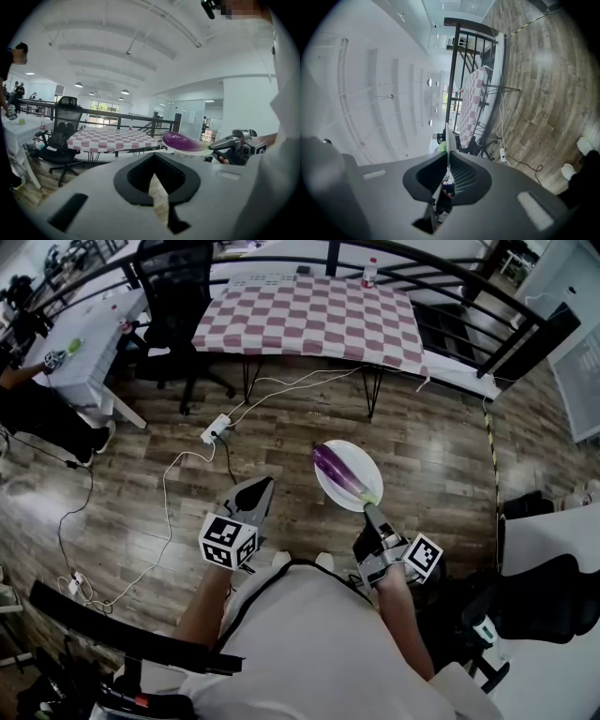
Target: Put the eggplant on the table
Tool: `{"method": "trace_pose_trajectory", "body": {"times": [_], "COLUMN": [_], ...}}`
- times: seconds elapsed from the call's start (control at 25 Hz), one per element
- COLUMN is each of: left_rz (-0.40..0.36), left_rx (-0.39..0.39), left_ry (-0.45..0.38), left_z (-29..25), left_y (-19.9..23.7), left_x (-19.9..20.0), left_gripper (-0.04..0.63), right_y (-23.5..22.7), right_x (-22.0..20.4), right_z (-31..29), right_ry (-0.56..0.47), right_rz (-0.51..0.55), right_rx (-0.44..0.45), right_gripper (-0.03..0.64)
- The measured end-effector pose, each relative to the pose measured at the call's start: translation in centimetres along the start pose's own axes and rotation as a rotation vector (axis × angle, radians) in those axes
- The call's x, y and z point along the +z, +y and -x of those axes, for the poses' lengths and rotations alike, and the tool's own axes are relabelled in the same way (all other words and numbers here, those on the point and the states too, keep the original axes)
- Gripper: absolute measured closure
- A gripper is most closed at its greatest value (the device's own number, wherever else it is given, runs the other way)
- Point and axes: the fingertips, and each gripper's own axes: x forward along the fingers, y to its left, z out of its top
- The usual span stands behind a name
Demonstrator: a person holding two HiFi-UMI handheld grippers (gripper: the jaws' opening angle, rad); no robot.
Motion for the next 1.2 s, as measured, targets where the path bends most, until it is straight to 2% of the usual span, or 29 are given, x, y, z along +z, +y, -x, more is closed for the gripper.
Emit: {"method": "trace_pose_trajectory", "body": {"times": [0.44, 0.88, 1.2], "left_rz": [0.004, 0.004, 0.025], "left_rx": [-0.011, -0.029, -0.007], "left_ry": [0.007, 0.008, -0.006], "left_z": [2.3, 4.6, 6.2], "left_y": [2.9, 3.9, 5.3], "left_x": [-0.7, -1.9, -2.3], "left_gripper": [0.594, 0.594, 0.594], "right_y": [0.6, 0.5, 1.2], "right_x": [-2.8, -5.5, -7.0], "right_z": [-1.7, -1.5, -2.7], "right_ry": [-0.019, -0.032, -0.011], "right_rz": [0.002, 0.016, 0.027], "right_rx": [0.01, 0.003, 0.009], "right_gripper": [0.589, 0.589, 0.589]}}
